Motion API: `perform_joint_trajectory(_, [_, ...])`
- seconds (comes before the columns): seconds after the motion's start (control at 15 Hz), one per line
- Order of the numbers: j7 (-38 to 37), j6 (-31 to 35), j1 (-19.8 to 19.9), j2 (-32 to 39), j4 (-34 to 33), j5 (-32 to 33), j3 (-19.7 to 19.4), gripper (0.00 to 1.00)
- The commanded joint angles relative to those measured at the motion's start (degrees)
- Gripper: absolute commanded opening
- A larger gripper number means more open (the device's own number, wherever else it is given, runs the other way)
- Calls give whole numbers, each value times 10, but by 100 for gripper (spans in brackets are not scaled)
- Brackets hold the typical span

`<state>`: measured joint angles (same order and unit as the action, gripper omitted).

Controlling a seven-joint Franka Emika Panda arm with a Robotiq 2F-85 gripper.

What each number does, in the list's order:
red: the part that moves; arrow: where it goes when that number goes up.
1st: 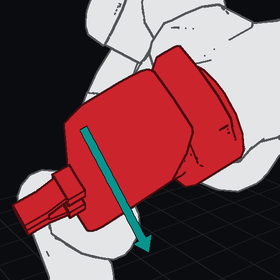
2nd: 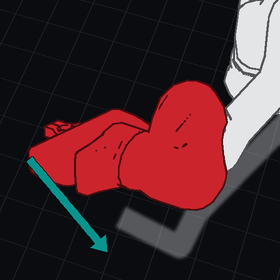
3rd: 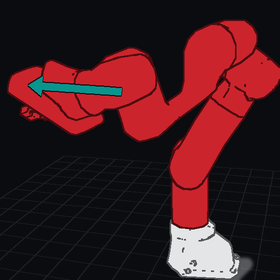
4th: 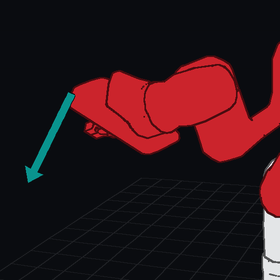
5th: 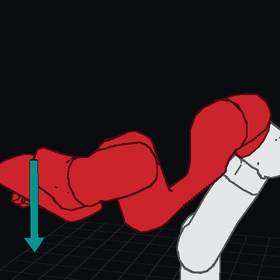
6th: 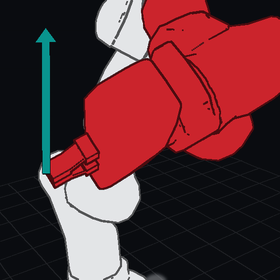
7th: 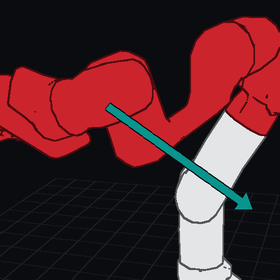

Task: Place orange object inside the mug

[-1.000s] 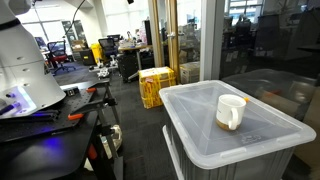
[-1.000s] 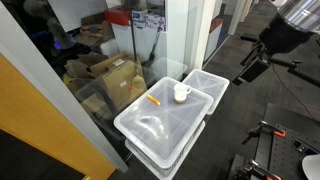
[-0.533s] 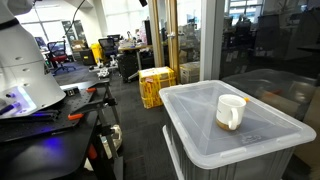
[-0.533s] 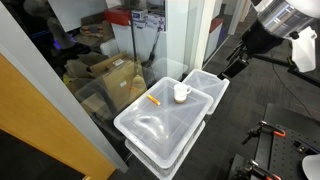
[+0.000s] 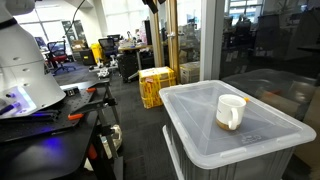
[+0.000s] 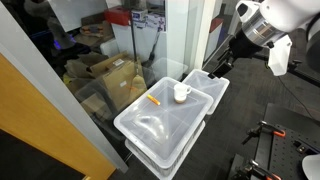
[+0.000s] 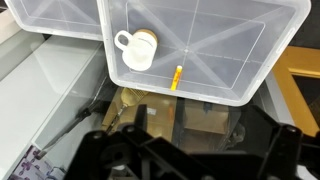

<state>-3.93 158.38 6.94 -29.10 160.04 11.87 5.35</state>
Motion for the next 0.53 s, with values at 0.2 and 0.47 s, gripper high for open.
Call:
perform_joint_trajectory(0.2, [-41, 70, 65, 78, -23, 32, 20, 100])
perform_joint_trajectory(0.47, [-38, 86, 68, 120, -48, 34, 21, 100])
